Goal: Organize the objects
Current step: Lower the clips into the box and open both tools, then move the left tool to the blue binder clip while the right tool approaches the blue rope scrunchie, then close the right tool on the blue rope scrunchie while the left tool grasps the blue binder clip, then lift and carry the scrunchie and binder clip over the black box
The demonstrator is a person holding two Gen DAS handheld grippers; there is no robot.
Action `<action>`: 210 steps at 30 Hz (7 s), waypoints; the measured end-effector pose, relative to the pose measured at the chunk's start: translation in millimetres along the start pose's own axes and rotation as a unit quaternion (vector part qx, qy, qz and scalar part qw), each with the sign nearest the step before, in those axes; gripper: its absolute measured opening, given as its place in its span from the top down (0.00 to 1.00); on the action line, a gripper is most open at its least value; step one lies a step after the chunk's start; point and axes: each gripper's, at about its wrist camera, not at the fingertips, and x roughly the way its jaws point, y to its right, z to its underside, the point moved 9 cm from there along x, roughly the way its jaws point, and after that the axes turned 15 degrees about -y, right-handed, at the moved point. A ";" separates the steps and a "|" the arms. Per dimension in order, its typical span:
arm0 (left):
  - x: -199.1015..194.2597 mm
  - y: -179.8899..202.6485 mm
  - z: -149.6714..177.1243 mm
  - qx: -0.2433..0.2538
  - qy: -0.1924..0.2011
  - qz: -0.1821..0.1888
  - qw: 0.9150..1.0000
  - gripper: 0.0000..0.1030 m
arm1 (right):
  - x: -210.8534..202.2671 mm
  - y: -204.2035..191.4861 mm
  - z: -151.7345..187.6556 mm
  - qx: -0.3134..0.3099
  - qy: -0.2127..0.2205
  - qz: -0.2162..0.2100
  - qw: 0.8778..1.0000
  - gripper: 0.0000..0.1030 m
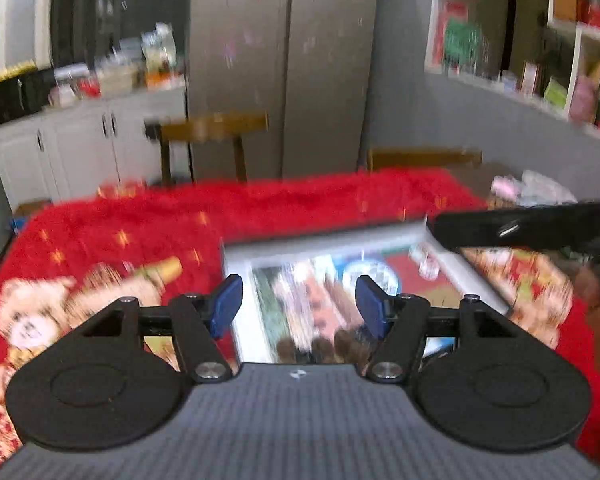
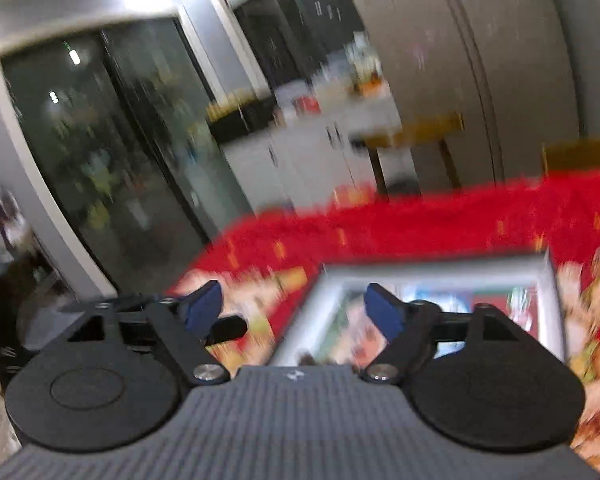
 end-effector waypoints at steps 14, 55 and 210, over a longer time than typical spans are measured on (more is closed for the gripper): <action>-137.4 -0.7 50.1 -0.005 0.131 -0.081 0.988 0.26 | -119.4 -24.4 33.3 -0.021 0.157 0.100 0.982 0.04; 36.4 -2.9 178.7 -0.037 -0.040 -0.094 0.994 0.93 | 67.9 26.3 185.4 0.090 -0.028 0.103 0.990 0.84; 90.5 114.3 -36.5 -0.065 0.019 -0.001 0.998 0.69 | -12.4 154.4 49.7 0.167 0.082 0.088 0.979 0.89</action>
